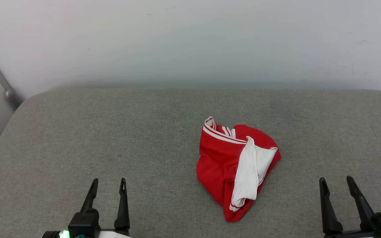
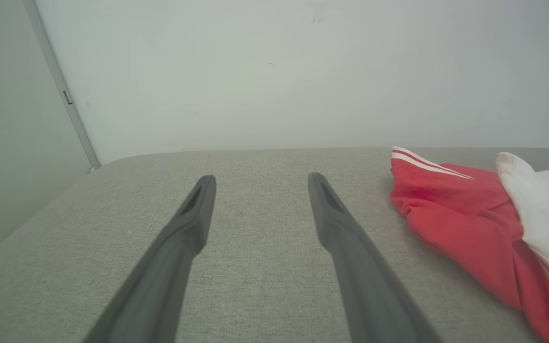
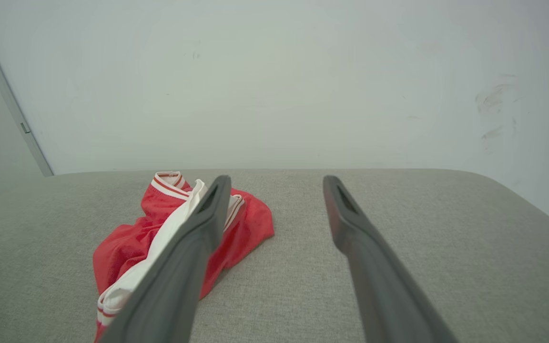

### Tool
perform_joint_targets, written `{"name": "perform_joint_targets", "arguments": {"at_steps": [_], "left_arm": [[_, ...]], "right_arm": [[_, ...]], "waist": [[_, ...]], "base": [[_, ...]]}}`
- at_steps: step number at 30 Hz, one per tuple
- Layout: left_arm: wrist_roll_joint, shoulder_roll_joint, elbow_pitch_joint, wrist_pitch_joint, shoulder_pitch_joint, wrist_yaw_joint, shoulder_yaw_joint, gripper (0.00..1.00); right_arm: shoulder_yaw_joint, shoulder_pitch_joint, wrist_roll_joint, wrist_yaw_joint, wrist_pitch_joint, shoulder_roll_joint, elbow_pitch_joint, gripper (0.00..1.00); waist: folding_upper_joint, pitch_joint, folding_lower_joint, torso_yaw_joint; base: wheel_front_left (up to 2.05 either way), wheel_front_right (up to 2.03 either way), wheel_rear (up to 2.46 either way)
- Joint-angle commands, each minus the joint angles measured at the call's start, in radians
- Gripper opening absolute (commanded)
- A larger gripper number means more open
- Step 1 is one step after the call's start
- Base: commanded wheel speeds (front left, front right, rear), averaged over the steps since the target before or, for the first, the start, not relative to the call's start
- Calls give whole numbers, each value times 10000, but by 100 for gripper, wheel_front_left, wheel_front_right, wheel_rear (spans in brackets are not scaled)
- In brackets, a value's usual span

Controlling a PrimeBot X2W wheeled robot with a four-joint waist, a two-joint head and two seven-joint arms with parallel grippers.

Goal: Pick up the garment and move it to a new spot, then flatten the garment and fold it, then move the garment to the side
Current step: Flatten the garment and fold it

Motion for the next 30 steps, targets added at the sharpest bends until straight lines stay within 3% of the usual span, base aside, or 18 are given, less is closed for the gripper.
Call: {"name": "perform_joint_targets", "arguments": {"at_steps": [1, 17, 25, 30], "left_arm": [[81, -5, 32, -26, 105, -26, 69, 100], [456, -107, 185, -26, -648, -430, 412, 100], [840, 345, 719, -17, -2995, -1380, -226, 100], [784, 590, 1288, 879, -5019, -1935, -806, 100]], "right_arm": [[4, 79, 15, -7, -20, 19, 16, 100], [36, -24, 28, -7, -20, 19, 12, 100], [102, -191, 13, -7, -20, 19, 32, 100], [148, -266, 22, -7, -20, 19, 47, 100]], "waist": [[0, 3, 0, -1], [0, 103, 0, -92], [0, 283, 0, -236], [0, 410, 0, -395]], "base": [[0, 0, 0], [0, 0, 0], [0, 0, 0], [0, 0, 0]]}}
